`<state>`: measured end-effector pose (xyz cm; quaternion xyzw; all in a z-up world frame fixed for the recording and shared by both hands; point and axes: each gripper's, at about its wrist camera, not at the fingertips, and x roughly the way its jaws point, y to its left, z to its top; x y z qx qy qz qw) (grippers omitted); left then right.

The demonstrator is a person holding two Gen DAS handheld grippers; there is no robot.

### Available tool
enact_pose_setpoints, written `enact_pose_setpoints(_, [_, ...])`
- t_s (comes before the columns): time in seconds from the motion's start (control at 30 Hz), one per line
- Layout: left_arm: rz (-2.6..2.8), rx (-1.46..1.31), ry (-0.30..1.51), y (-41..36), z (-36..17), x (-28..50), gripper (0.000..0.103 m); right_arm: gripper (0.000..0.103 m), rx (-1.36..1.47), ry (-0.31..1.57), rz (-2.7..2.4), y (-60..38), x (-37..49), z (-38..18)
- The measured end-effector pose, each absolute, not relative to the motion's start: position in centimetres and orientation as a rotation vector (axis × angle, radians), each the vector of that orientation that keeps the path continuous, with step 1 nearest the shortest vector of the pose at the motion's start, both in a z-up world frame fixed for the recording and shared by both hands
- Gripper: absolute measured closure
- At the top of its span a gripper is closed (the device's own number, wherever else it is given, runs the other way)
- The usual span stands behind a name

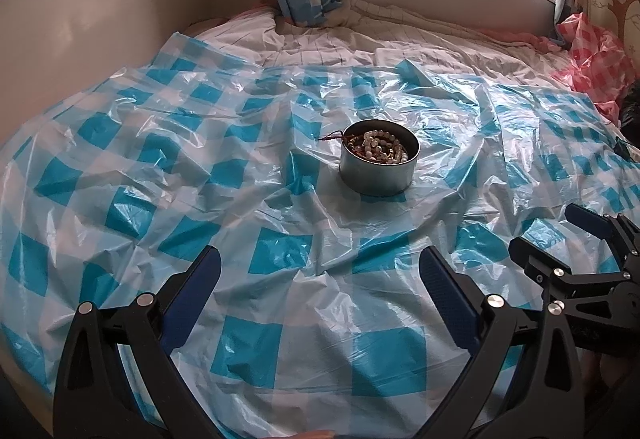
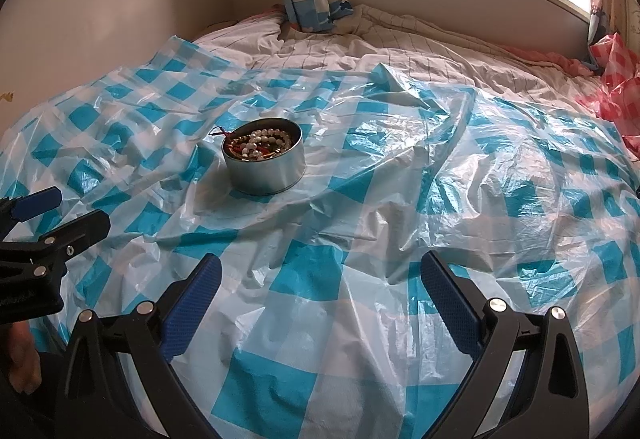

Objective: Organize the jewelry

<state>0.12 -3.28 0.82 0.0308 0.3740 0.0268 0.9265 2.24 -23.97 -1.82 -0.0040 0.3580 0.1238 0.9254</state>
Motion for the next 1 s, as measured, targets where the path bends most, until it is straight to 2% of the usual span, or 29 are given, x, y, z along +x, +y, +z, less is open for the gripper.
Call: enact_pose_setpoints(1.0, [0.04,0.055,0.764,-3.41,0.96,0.24,0.008,0.008,-0.011,0.736,0.254,-24.22,2.4,-1.81])
